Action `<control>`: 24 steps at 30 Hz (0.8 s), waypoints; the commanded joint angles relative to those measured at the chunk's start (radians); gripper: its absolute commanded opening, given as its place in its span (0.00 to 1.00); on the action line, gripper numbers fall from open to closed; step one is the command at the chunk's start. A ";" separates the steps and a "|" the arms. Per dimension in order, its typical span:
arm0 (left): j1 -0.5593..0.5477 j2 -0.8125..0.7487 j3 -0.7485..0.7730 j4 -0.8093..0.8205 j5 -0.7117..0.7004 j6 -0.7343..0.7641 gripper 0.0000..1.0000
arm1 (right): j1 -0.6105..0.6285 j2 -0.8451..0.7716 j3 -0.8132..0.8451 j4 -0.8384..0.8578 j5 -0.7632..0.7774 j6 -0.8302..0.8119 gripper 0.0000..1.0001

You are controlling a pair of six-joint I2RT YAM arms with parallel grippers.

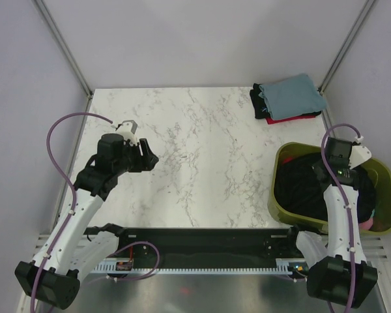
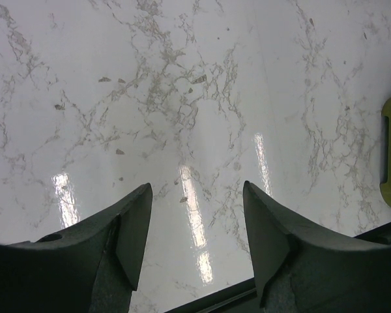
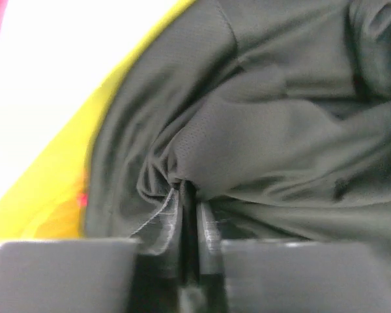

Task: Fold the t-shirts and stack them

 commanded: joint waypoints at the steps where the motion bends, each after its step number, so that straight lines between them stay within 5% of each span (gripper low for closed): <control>1: -0.001 -0.012 0.011 0.009 0.015 0.038 0.65 | -0.001 -0.069 0.019 0.080 -0.085 0.009 0.07; 2: -0.003 -0.012 0.011 0.009 0.015 0.038 0.65 | -0.001 -0.093 0.030 0.082 -0.102 -0.008 0.00; 7: -0.001 -0.012 0.011 0.005 0.007 0.038 0.65 | 0.001 -0.135 0.175 0.076 -0.244 -0.020 0.00; 9: -0.001 -0.017 0.013 0.004 0.000 0.038 0.65 | 0.017 -0.133 0.252 0.118 -0.422 0.031 0.00; 13: -0.001 -0.024 0.014 -0.001 -0.025 0.038 0.65 | 0.204 -0.057 0.350 0.485 -0.715 0.188 0.00; 16: -0.001 -0.035 0.013 -0.002 -0.043 0.038 0.65 | 0.575 0.230 0.699 0.433 -0.662 0.026 0.00; 18: 0.000 -0.041 0.011 -0.004 -0.059 0.036 0.65 | 0.796 0.404 1.166 0.281 -0.604 -0.087 0.00; 20: 0.002 -0.047 0.013 -0.008 -0.082 0.036 0.65 | 0.885 0.610 1.570 0.119 -0.530 -0.194 0.00; 22: 0.002 -0.060 0.011 -0.013 -0.112 0.033 0.65 | 0.897 0.678 1.682 0.097 -0.426 -0.200 0.00; 24: 0.002 -0.076 0.011 -0.016 -0.138 0.029 0.65 | 0.897 0.649 1.574 0.169 -0.334 -0.217 0.00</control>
